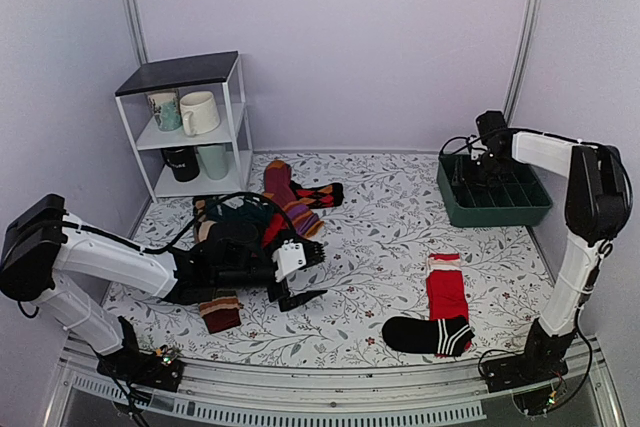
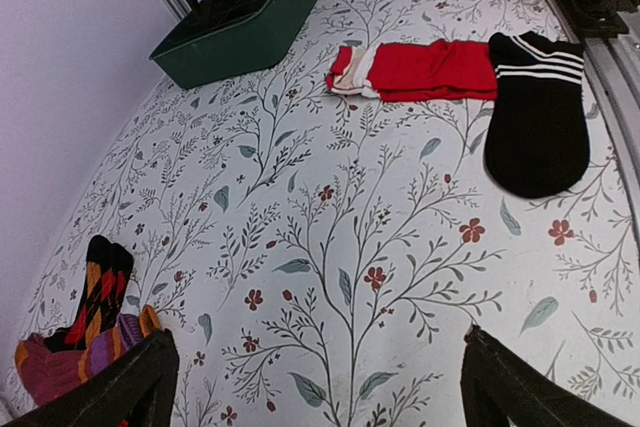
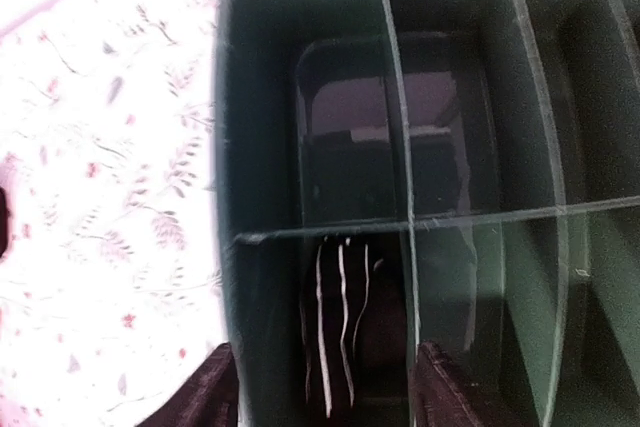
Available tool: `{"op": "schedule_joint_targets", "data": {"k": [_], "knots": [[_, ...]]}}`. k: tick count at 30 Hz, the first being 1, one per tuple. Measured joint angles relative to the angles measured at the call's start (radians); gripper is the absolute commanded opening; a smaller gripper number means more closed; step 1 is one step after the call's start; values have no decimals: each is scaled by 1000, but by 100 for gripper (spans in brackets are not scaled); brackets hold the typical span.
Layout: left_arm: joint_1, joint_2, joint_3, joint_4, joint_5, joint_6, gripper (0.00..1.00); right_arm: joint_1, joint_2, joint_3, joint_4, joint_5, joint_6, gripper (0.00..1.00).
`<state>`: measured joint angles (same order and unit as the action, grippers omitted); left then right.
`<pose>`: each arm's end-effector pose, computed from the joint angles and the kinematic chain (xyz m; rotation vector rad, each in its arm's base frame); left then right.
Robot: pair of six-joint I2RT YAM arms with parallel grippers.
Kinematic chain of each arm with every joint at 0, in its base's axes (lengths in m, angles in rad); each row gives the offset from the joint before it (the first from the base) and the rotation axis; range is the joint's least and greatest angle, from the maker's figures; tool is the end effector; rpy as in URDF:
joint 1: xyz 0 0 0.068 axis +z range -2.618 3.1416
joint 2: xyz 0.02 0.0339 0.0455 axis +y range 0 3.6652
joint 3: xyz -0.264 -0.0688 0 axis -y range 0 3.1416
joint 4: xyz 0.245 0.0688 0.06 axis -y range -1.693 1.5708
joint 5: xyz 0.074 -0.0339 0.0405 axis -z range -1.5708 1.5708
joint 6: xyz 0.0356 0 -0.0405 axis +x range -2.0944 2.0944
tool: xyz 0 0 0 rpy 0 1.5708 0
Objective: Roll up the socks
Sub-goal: Place the sock in the storage box, then reset both arms
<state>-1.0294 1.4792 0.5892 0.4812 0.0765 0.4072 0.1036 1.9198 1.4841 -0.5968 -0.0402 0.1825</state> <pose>0.1508 -0.2561 0.1802 1.3603 1.4796 -0.4770 0.4115 0.0442 0.2185 0.0885 2.6087 0.1546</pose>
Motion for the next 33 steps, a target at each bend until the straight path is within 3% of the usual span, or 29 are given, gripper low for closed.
{"op": "schedule_joint_targets", "data": {"k": [3,5,6,12,21,26,33], "knots": [[1,0,0,0,-11,0,100,0,-103,-62,26,-23,1,78],[3,0,0,1,-19,-1,100,0,-190,-124,59,-51,0,95],[5,0,0,1,-24,-2,99,0,-233,-155,75,-67,2,99],[24,-11,-23,17,-39,-21,99,65,-465,-359,192,-167,-25,100],[48,-23,-36,53,-25,-51,100,420,-607,-699,501,-341,-66,100],[58,-23,-48,89,-8,-68,100,467,-677,-827,636,-365,-90,100],[76,-23,-67,130,24,-88,99,470,-698,-837,727,-354,-100,100]]}}
